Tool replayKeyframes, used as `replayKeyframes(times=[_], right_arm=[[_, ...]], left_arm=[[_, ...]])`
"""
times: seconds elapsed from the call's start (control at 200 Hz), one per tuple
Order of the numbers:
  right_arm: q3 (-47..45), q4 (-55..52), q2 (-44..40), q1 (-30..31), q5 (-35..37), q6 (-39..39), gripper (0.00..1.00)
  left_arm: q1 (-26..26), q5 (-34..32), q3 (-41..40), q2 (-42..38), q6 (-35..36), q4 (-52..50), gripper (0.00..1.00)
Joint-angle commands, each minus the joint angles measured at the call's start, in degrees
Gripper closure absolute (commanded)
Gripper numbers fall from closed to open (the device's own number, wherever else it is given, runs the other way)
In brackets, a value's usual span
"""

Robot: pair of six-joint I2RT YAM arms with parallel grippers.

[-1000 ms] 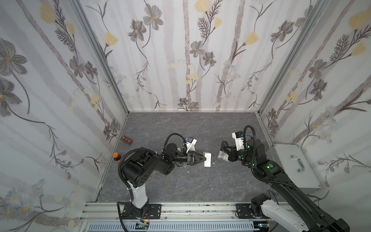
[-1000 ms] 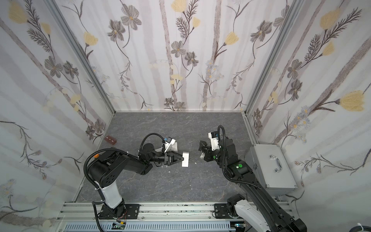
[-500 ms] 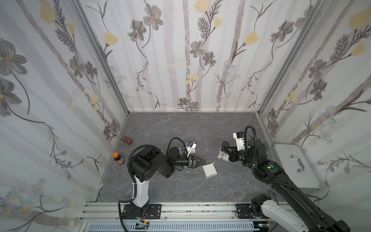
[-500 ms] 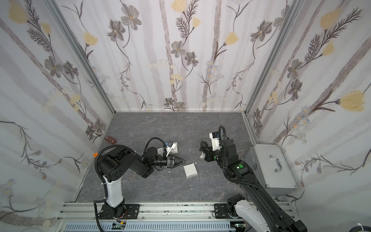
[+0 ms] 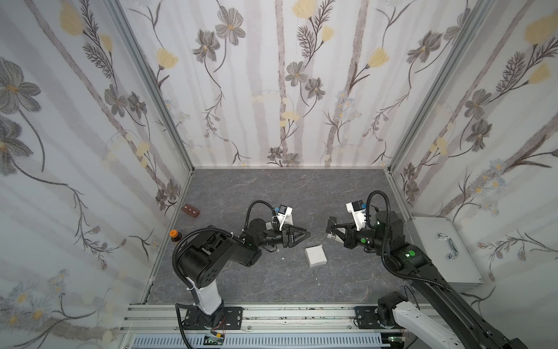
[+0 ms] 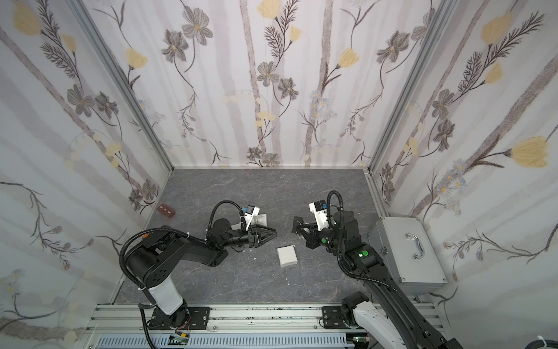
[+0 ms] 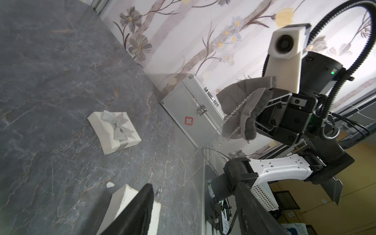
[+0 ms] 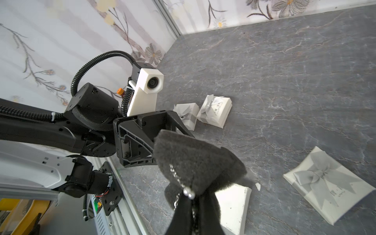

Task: Take the necklace out of the lift-off lid jewelry box
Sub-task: Place the jewelry box at the center of the board, then pick up the necklace from the inner lining.

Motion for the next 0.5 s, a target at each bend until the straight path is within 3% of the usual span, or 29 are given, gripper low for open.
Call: replayKeyframes(times=[0.0, 0.135, 0.2, 0.33, 0.495], right_arm=[[0.72, 4.74, -0.28, 0.00, -7.81, 0.62, 0.93], [1.01, 6.31, -0.07, 0.07, -9.18, 1.20, 0.92], [1.25, 6.55, 0.77, 0.06, -8.71, 1.12, 0.92], [1.34, 9.36, 2.28, 0.43, -9.94, 1.30, 0.92], [1.92, 11.23, 2.61, 2.83, -10.60, 0.19, 0.89]], left_arm=[[-0.55, -1.11, 1.23, -6.02, 7.88, -10.54, 0.36], [-4.16, -6.44, 7.21, -17.95, 25.97, -43.26, 0.38], [-5.75, -8.85, 10.19, -22.50, 32.52, -53.92, 0.38], [-5.90, -8.75, 10.98, -27.99, 33.92, -58.00, 0.40], [-5.98, -10.55, 12.19, -28.95, 32.90, -60.83, 0.45]])
